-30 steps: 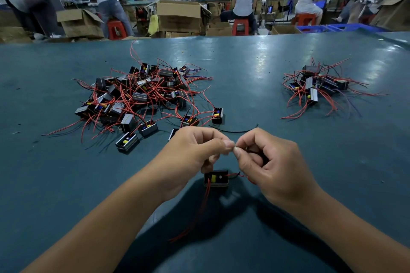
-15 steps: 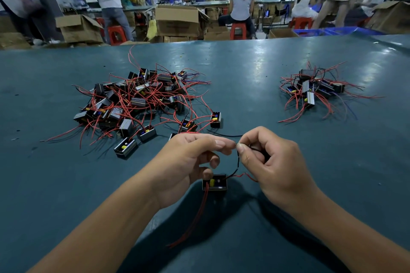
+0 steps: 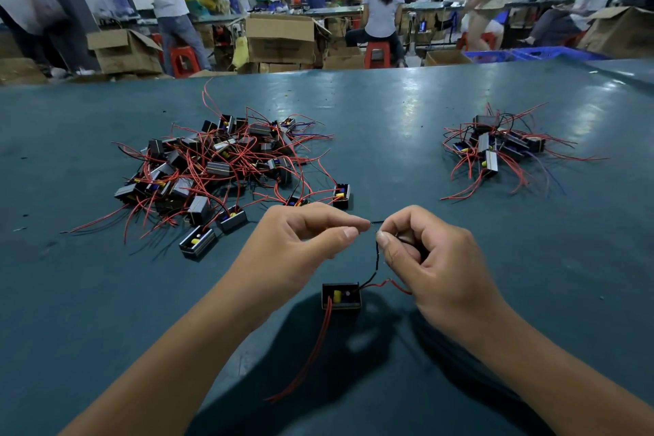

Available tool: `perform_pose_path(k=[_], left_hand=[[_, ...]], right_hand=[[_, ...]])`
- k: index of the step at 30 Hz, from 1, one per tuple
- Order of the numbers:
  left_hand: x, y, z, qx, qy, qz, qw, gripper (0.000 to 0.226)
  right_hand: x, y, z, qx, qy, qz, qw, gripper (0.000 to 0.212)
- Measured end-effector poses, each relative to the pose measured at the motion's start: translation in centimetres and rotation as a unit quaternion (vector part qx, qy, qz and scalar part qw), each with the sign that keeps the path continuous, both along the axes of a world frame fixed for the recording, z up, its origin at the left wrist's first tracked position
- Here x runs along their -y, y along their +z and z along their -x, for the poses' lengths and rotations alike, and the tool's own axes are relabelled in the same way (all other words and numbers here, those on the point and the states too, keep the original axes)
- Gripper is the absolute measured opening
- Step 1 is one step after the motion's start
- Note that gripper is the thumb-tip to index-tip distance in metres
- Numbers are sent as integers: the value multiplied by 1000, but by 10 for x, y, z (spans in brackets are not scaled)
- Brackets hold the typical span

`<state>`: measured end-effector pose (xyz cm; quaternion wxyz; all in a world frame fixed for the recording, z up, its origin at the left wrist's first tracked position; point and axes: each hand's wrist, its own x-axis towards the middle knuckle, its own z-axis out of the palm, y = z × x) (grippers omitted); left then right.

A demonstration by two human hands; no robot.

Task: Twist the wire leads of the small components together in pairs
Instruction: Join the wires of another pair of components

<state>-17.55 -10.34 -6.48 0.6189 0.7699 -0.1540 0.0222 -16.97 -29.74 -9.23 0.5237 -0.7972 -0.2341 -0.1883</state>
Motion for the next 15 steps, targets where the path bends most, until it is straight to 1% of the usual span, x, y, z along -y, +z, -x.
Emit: perform_pose_path(k=[4, 9, 12, 15], left_hand=[[3, 1, 2, 49, -7, -31, 998, 21], [5, 1, 4, 90, -9, -69, 993, 20], [4, 1, 4, 135, 16, -108, 985, 22], [2, 1, 3, 151, 31, -108, 982, 20]], right_hand=[[-1, 1, 0, -5, 8, -3, 1000, 12], [0, 2, 1, -12, 24, -7, 1000, 11], [0, 2, 1, -16, 28, -13, 999, 12], [0, 1, 0, -30, 32, -26, 999, 12]])
